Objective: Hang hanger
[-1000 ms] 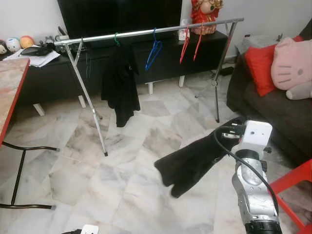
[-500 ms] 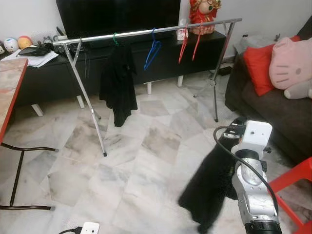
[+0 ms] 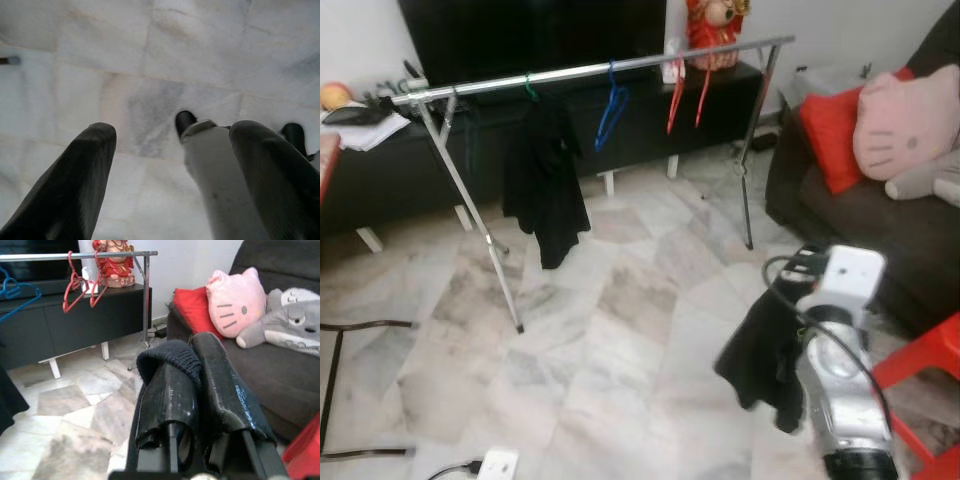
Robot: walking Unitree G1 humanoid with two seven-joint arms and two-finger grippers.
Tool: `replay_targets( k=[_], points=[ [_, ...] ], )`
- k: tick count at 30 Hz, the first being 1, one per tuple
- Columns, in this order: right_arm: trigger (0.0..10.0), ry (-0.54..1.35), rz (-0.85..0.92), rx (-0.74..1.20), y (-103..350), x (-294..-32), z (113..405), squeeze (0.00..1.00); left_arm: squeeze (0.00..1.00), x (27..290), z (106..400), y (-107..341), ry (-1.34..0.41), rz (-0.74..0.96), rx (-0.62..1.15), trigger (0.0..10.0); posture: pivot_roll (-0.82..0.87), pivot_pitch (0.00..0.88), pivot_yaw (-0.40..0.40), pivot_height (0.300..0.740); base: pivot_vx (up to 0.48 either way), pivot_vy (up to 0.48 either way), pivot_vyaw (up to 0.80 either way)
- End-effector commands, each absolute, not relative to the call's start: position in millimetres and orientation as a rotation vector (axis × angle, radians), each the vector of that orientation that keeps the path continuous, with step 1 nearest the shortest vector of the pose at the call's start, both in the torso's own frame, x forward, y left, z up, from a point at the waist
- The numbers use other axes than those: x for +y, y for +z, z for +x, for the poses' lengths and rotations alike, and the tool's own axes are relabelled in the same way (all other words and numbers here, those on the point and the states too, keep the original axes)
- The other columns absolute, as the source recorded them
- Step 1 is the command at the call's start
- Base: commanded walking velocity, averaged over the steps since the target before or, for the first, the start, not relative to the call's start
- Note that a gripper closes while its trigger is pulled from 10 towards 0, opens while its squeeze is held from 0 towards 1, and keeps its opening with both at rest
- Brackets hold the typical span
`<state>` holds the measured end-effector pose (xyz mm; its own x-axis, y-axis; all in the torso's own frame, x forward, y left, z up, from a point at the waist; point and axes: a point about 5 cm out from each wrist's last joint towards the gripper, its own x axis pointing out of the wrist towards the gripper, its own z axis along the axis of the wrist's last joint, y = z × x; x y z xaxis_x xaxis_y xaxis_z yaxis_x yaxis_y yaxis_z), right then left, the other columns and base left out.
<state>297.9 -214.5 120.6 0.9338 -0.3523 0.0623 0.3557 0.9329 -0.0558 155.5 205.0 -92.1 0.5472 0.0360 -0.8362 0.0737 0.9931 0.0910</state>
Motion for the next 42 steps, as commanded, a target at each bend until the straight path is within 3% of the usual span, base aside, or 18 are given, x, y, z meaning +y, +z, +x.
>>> replay_targets(
  k=[1, 32, 42],
  points=[
    [10.0, -0.335, -0.049, -0.096, 131, -205, 304, 0.0, 0.0, 212, 146, -95, -0.01, 0.134, 1.025, 10.0, -0.13, 0.0, -0.023, 0.74, 0.326, 0.0, 0.0],
    [10.0, -0.34, -0.048, -0.052, 111, -209, 301, 0.0, 0.0, 207, 150, -94, -0.003, 0.125, 1.018, 10.0, -0.13, 0.0, -0.021, 0.74, 0.326, 0.0, 0.0],
    [10.0, -0.365, -0.082, 0.111, 59, -221, 283, 0.0, 0.0, 208, 152, -93, -0.007, 0.13, 1.012, 10.0, -0.12, 0.0, -0.018, 0.74, 0.326, 0.0, 0.0]
  ],
)
